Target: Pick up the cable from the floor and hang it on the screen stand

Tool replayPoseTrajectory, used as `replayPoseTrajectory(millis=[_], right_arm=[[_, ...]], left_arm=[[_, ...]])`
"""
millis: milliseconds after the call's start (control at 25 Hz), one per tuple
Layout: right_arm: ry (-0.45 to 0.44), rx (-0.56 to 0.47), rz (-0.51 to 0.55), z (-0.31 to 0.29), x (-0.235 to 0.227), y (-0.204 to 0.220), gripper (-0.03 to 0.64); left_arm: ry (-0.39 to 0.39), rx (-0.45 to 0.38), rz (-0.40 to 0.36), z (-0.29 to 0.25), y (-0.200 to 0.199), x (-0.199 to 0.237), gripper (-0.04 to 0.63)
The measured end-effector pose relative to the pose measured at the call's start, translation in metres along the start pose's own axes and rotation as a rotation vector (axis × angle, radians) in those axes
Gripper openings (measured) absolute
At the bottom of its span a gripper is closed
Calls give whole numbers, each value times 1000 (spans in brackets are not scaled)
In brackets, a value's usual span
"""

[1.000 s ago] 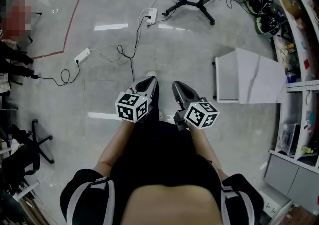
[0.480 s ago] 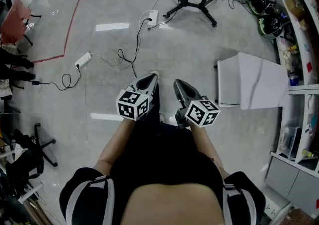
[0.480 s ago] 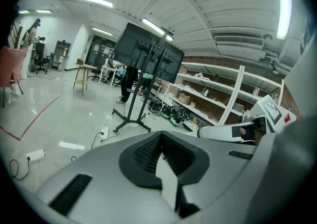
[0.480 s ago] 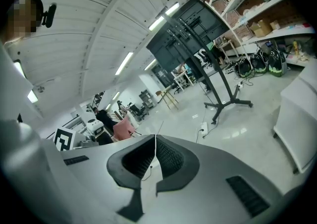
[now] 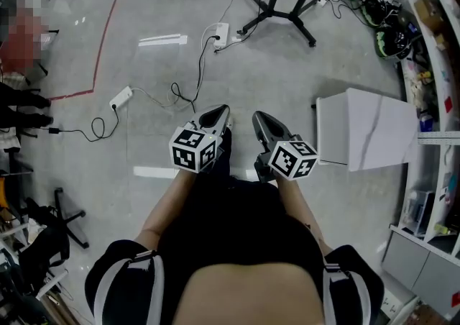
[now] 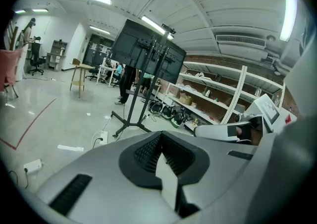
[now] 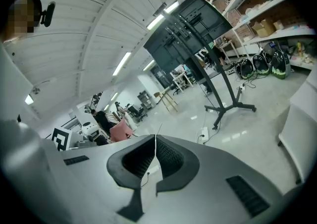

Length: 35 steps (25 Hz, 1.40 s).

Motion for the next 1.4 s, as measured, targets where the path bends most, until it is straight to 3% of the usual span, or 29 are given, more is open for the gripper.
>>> replayPoseTrajectory(millis=[800,1400], right_arm=[[69,-15,-22,-129,-54,-93,25],[106,3,-5,-180,-70,-111,26]], left_arm=[[67,20,-9,-107,-112,87,8],[87,50,40,-140,-130,123,8]])
Point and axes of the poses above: the fingertips, and each gripper's own axes: z backward along the fingers, x to its left, y out of its underside, the point moved 7 cm from there along z, backward along the fingers, and after that the axes turned 7 degrees about z, right-handed, at the moved point
